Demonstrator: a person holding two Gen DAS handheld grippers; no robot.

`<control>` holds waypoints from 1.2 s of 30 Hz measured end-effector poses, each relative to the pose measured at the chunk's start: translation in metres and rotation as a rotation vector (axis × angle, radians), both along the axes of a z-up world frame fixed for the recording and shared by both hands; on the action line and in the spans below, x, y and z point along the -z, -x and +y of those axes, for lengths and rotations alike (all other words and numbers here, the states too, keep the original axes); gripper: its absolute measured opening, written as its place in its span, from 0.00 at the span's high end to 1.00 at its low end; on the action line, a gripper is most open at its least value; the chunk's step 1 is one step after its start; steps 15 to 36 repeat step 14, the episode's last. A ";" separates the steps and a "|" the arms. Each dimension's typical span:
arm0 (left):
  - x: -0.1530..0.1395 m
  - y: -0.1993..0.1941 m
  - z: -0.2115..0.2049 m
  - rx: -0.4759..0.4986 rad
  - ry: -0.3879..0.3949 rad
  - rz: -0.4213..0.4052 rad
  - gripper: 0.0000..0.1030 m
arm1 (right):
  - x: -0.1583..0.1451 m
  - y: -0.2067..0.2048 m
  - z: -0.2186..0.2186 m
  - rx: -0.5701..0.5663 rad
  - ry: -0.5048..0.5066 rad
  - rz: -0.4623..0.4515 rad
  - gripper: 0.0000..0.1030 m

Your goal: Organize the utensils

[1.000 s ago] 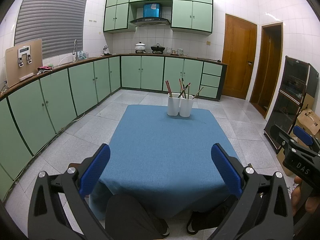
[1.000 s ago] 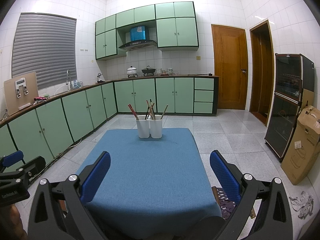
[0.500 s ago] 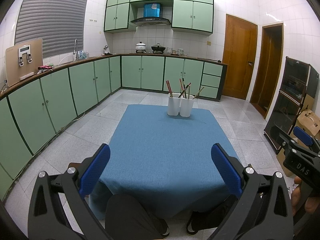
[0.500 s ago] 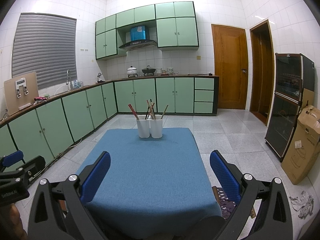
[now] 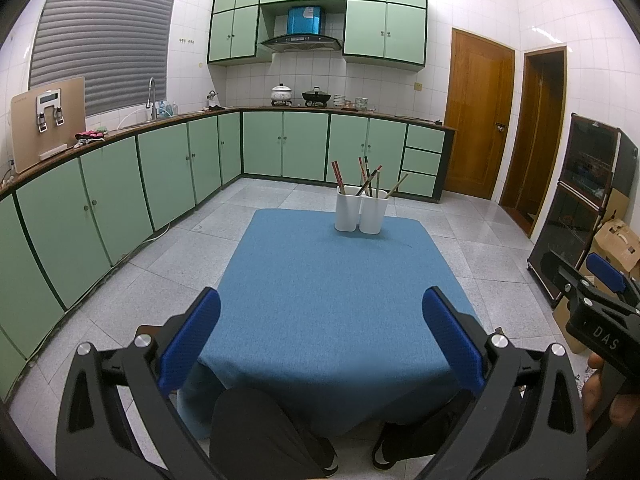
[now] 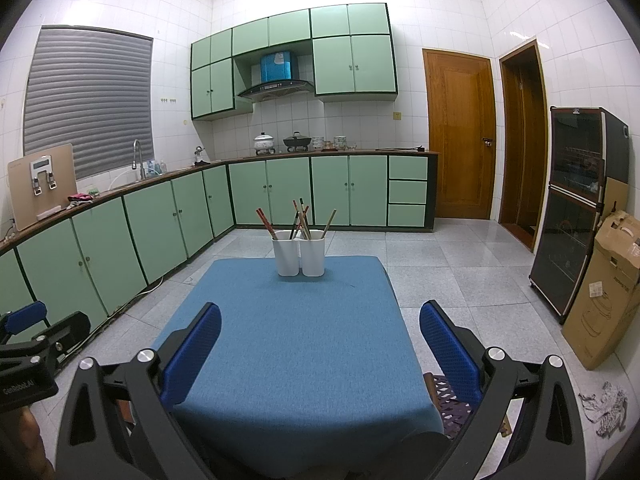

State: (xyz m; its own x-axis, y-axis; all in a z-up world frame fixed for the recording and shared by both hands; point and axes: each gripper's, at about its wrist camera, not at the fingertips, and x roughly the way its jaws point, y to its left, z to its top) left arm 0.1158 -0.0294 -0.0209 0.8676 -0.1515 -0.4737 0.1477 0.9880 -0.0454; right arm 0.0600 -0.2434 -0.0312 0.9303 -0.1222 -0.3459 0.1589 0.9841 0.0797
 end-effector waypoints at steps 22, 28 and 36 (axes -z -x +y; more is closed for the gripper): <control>-0.003 0.000 0.004 0.002 0.010 -0.001 0.05 | -0.002 0.000 -0.001 0.001 -0.002 -0.001 0.05; -0.003 0.000 0.004 0.002 0.010 -0.001 0.05 | -0.002 0.000 -0.001 0.001 -0.002 -0.001 0.05; -0.003 0.000 0.004 0.002 0.010 -0.001 0.05 | -0.002 0.000 -0.001 0.001 -0.002 -0.001 0.05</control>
